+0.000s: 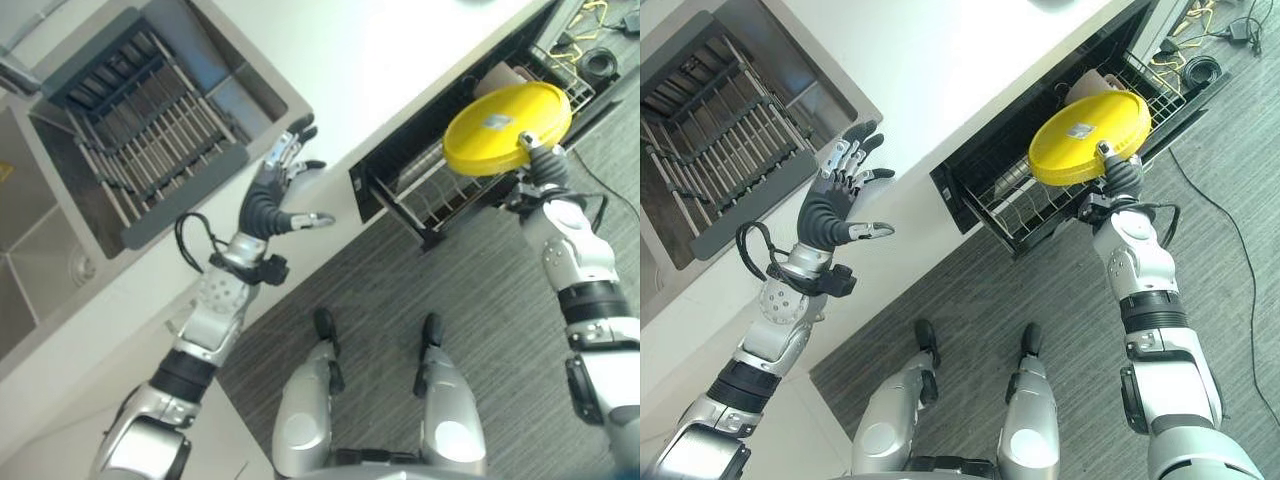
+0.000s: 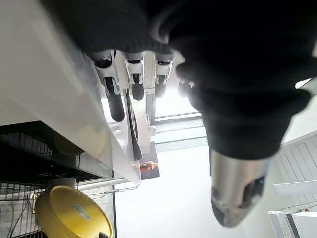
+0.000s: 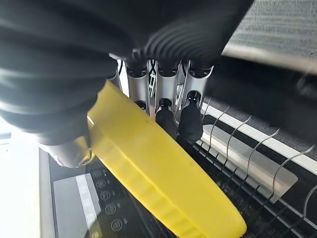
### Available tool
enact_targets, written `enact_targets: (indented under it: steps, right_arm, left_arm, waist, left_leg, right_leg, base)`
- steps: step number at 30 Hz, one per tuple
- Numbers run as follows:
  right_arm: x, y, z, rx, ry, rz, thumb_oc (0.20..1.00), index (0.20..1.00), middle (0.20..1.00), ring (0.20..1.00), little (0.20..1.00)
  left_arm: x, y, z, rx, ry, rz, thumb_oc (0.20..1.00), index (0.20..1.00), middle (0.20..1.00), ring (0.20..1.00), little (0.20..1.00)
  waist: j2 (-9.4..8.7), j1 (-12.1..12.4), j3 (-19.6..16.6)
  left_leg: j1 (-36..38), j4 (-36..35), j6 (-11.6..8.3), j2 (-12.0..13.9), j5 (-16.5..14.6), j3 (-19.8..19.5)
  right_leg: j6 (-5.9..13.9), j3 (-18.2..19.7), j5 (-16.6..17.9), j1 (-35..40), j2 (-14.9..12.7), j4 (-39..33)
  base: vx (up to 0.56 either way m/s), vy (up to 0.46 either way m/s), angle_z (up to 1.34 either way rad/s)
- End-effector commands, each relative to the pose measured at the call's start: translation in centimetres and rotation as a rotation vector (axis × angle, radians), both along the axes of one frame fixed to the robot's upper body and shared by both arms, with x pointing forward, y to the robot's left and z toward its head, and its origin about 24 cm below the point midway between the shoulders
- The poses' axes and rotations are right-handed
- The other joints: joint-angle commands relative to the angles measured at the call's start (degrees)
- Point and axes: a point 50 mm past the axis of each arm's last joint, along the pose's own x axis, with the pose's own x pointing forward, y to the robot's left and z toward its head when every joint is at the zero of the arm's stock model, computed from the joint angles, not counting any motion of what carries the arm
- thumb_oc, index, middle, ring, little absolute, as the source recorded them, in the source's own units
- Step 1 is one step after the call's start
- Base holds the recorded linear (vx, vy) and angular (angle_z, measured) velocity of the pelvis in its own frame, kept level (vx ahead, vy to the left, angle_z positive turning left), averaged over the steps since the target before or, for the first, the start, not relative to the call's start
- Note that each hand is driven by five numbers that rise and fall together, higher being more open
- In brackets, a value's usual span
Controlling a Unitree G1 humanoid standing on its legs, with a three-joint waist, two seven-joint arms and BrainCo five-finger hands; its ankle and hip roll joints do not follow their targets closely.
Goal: Place the dishes in the dishwasher.
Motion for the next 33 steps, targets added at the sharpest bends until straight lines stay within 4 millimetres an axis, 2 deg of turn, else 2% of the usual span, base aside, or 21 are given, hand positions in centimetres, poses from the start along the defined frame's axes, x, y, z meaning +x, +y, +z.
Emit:
enact_targets:
  steps: [1,7,11,16,17,20,24,27,29,33]
  right_arm:
    - [0.2,0.6,6.4,-0.073,-0.188,0.003,0.2,0.2,0.2,0.2,0.2]
    - [1.1,1.4,7.4,-0.114,-0.163,0.006,0.2,0.2,0.2,0.2,0.2]
    - [1.7,2.6,7.9,-0.187,-0.138,0.022,0.2,0.2,0.2,0.2,0.2]
    - [2.2,2.6,7.4,-0.165,-0.092,0.022,0.2,0.2,0.2,0.2,0.2]
    - [2.6,3.0,6.6,-0.127,-0.046,0.059,0.2,0.2,0.2,0.2,0.2]
    - [2.8,3.0,6.0,-0.103,-0.032,0.069,0.2,0.2,0.2,0.2,0.2]
    - [2.9,2.8,6.6,-0.098,-0.05,0.038,0.2,0.2,0.2,0.2,0.2]
    - [2.8,2.2,7.1,-0.135,-0.067,0.004,0.2,0.2,0.2,0.2,0.2]
    - [2.6,1.3,8.0,-0.252,-0.098,-0.047,0.2,0.2,0.2,0.2,0.2]
    - [2.3,0.9,9.0,-0.423,-0.114,-0.096,0.2,0.2,0.2,0.2,0.2]
  left_arm:
    - [-0.4,0.3,0.2,-0.003,-0.001,-0.034,1.0,1.0,1.0,1.0,1.0]
    - [-0.4,0.2,0.5,-0.014,-0.01,-0.048,1.0,1.0,1.0,1.0,1.0]
    - [-0.3,-0.1,0.7,-0.02,-0.016,-0.053,1.0,1.0,1.0,1.0,1.0]
    - [-0.3,-0.3,0.9,-0.027,-0.023,-0.054,1.0,1.0,1.0,1.0,1.0]
    - [-0.4,-0.5,1.1,-0.038,-0.036,-0.06,1.0,1.0,1.0,1.0,1.0]
    - [-0.5,-0.6,1.6,-0.044,-0.058,-0.067,1.0,1.0,1.0,1.0,1.0]
    - [-0.9,-0.7,2.5,-0.036,-0.094,-0.089,1.0,1.0,1.0,1.0,1.0]
    - [-1.2,-1.0,2.9,-0.022,-0.12,-0.092,1.0,1.0,1.0,1.0,1.0]
    - [-1.1,-0.9,3.2,-0.022,-0.124,-0.086,1.0,1.0,1.0,1.0,1.0]
    - [-1.2,-0.9,3.2,-0.017,-0.125,-0.088,1.0,1.0,1.0,1.0,1.0]
  waist:
    - [-1.86,0.7,-1.2]
    - [-1.33,1.7,-1.2]
    - [-1.11,2.2,-1.2]
    - [-0.84,2.6,-1.2]
    - [-0.66,2.7,-1.2]
    - [-0.57,3.1,-1.2]
    - [-1.17,4.0,-1.2]
    - [-1.33,4.3,-1.2]
    - [-1.4,4.5,-1.2]
    - [-1.45,4.5,-1.2]
  left_leg:
    - [-1.3,7.5,0.16,0.9,-8.6,-2.7]
    - [-2.2,7.4,0.05,0.7,-8.3,-3.5]
    - [-3.3,7.0,0.05,0.7,-8.1,-3.8]
    - [-4.7,7.1,0.01,0.6,-7.8,-4.1]
    - [-5.4,7.1,-0.03,0.6,-7.7,-4.1]
    - [-6.9,7.5,0.11,0.4,-7.6,-4.5]
    - [-10.3,7.8,0.17,0.0,-7.3,-5.8]
    - [-11.8,7.5,0.24,-0.1,-7.0,-6.3]
    - [-13.7,7.1,0.2,-0.3,-6.4,-6.7]
    - [-14.6,7.0,0.13,-0.3,-6.2,-6.7]
  right_leg:
    - [0.42,-1.7,-4.7,-3.9,-2.8,6.5]
    - [0.23,-2.1,-4.8,-4.7,-2.8,6.8]
    - [0.26,-2.3,-4.6,-6.1,-2.9,6.9]
    - [0.32,-2.5,-4.6,-7.5,-3.1,7.3]
    - [0.36,-2.7,-4.5,-8.2,-3.3,7.5]
    - [0.48,-2.7,-4.1,-9.6,-3.6,7.5]
    - [0.52,-2.8,-3.7,-12.3,-3.5,7.6]
    - [0.52,-2.9,-3.6,-13.5,-3.2,7.5]
    - [0.58,-3.2,-3.5,-15.1,-3.1,7.4]
    - [0.67,-3.5,-3.2,-15.9,-3.2,7.2]
  base:
    - [0.0,0.002,0.04]
    - [0.0,0.014,0.05]
    - [0.0,0.031,0.06]
    - [0.01,0.022,0.02]
    - [0.03,0.052,0.02]
    - [0.01,0.015,0.0]
    - [0.0,-0.045,0.04]
    - [-0.01,-0.034,0.09]
    - [-0.03,-0.03,0.1]
    - [-0.01,-0.009,0.02]
